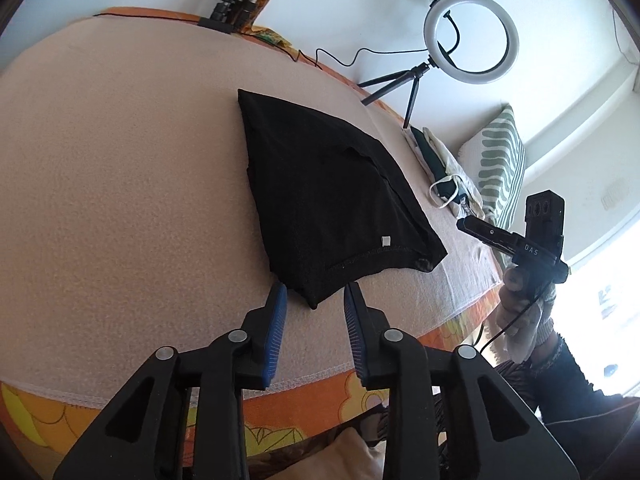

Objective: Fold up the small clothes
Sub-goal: 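Move the right tool to the edge of the folded black bundle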

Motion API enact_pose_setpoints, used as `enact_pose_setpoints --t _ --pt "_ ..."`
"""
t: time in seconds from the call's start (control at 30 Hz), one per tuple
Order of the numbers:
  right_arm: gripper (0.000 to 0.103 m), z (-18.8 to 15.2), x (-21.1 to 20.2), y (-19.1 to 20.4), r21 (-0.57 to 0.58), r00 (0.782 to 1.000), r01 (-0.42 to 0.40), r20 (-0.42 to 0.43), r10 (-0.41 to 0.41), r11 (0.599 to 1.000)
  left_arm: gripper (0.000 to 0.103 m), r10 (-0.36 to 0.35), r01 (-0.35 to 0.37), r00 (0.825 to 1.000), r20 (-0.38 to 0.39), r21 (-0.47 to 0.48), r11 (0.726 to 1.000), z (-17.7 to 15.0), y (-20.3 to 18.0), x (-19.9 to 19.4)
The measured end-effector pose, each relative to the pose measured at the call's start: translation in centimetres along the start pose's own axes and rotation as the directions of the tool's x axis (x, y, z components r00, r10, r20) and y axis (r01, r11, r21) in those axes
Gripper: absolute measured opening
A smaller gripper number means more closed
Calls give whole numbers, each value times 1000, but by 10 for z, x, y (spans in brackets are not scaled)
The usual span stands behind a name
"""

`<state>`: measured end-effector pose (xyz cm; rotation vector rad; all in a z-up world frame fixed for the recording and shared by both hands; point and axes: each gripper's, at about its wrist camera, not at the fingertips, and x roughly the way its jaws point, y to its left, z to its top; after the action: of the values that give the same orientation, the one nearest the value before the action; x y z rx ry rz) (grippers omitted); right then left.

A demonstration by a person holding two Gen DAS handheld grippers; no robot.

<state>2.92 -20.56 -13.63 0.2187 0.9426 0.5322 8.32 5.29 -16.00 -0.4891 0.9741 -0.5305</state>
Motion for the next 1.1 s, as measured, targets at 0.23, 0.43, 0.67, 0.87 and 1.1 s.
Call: enact_pose_setpoints --t 0.23,0.43,0.67,0.87,1.1 --pt "50 19 15 -13 59 999 -34 1 34 998 42 -56 61 998 36 -173 983 10 19 2" --pt "50 44 31 -22 106 997 -66 -37 70 992 62 -82 90 996 43 -226 970 14 24 13" --pt "66 74 56 -47 199 991 -115 -43 126 973 62 -104 103 995 11 -251 962 15 24 30" --pt "66 96 78 -52 204 991 -109 -50 122 973 62 -103 100 995 2 -235 967 20 19 38" --pt "66 110 106 -50 156 991 -89 -85 103 984 62 -126 129 992 27 -252 959 19 24 37"
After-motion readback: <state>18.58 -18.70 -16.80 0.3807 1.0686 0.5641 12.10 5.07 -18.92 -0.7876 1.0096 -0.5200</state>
